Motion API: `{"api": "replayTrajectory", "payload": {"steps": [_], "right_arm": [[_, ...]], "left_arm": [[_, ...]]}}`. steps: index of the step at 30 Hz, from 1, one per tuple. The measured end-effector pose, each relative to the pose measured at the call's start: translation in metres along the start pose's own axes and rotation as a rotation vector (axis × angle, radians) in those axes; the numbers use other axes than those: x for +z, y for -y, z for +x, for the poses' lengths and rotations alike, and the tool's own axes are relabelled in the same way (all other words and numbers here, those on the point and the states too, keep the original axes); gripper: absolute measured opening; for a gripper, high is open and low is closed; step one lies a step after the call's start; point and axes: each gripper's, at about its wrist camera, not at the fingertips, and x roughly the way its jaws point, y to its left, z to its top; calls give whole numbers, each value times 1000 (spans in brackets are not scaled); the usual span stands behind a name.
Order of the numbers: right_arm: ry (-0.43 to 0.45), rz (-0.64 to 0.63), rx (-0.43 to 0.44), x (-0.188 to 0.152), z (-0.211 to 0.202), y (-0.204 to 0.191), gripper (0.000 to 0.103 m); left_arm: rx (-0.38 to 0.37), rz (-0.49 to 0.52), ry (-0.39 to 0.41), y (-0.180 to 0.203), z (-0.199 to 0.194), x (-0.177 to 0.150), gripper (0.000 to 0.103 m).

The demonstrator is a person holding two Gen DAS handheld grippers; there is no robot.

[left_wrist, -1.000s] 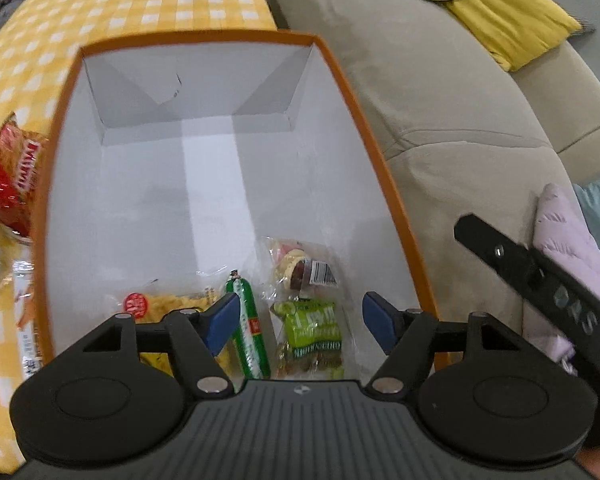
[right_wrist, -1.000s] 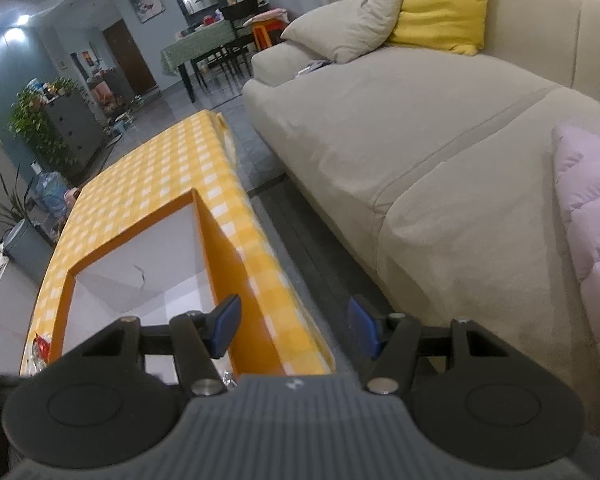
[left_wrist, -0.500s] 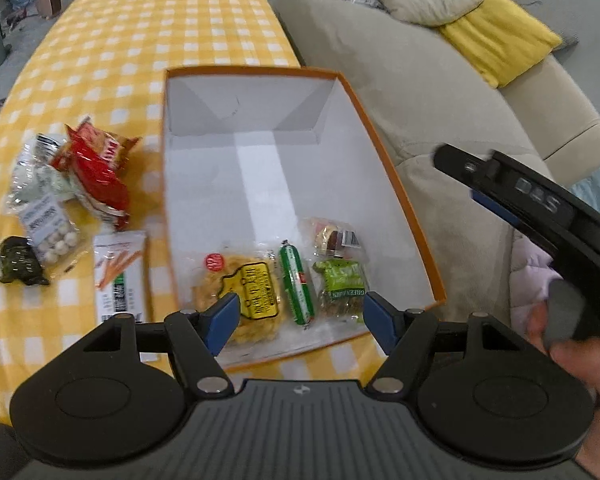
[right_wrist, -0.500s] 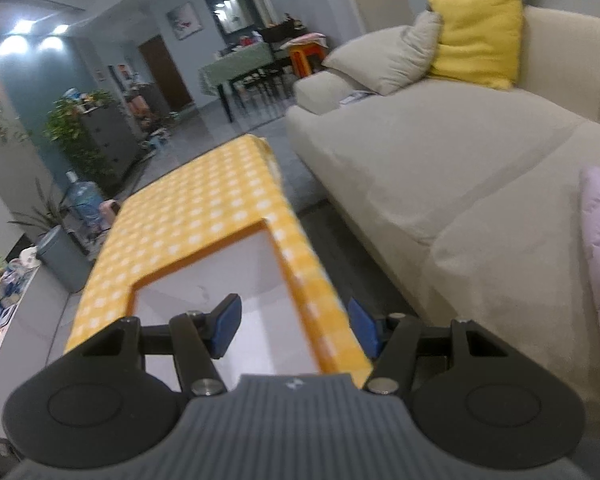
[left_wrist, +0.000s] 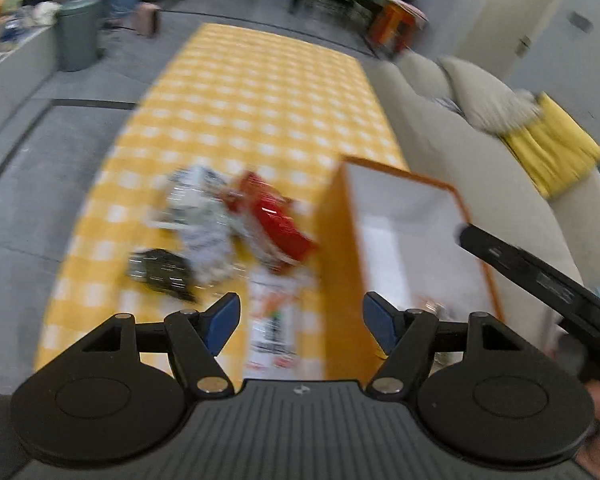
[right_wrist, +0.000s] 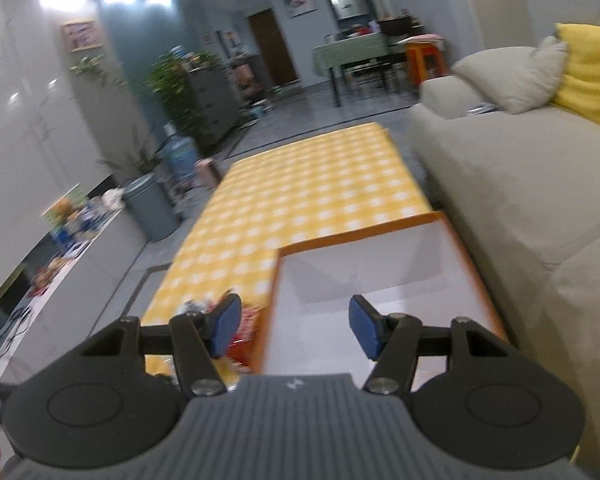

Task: Organize snacks
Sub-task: 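Move both tools back toward the remaining snacks on the table, then grasp the clear yogurt-ball pack with the right tool while left tool approaches dark seaweed pack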

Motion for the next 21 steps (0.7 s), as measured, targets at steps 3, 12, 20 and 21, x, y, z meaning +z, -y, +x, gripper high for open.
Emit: {"api": "replayTrajectory", "payload": {"steps": [3,12,20,21], "right_arm": [[-6,-58,26,-5,5,-27,59],[30,-150,134,-33,21,-99,59],[-65,-301,156,-65,58,-139,59],[-84,-296,159,-68,63,-139,59]], "left_arm": [[9,-77,16,-36,-3,2,82],[154,-164,17,-97,16,-8,82],[258,-185,59,-116,31,-12,82],[263,-203,59,-119,36,-8,82]]}}
